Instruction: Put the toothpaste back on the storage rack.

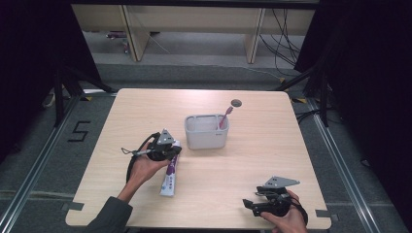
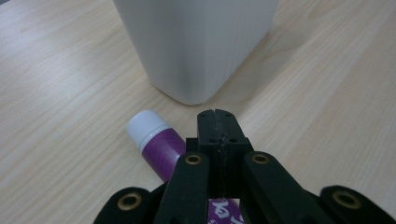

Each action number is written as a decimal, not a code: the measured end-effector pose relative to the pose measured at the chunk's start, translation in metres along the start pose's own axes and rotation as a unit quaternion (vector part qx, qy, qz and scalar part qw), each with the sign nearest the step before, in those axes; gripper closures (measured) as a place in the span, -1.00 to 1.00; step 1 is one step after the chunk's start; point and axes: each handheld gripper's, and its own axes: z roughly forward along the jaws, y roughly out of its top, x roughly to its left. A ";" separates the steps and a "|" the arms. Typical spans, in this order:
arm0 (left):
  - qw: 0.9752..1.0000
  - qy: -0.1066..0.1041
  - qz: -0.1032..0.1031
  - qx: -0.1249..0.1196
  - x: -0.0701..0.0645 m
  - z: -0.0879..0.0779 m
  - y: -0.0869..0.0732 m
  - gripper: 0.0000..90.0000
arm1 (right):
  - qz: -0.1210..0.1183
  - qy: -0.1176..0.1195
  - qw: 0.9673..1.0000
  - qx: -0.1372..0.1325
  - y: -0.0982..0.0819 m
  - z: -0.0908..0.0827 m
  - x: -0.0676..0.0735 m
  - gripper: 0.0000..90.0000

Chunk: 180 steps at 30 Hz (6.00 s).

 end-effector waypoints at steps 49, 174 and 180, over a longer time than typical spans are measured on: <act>0.998 0.016 -0.009 0.067 0.022 -0.003 -0.019 0.99 | 0.011 0.002 1.000 0.003 0.000 0.000 0.003 -0.45; 0.967 -0.093 0.080 0.222 -0.018 0.003 0.013 0.62 | -0.002 0.005 1.000 0.009 0.001 0.001 0.002 -0.44; 0.975 -0.094 0.080 0.185 -0.018 -0.006 0.018 0.62 | -0.002 0.006 1.000 0.010 0.001 0.001 0.002 -0.44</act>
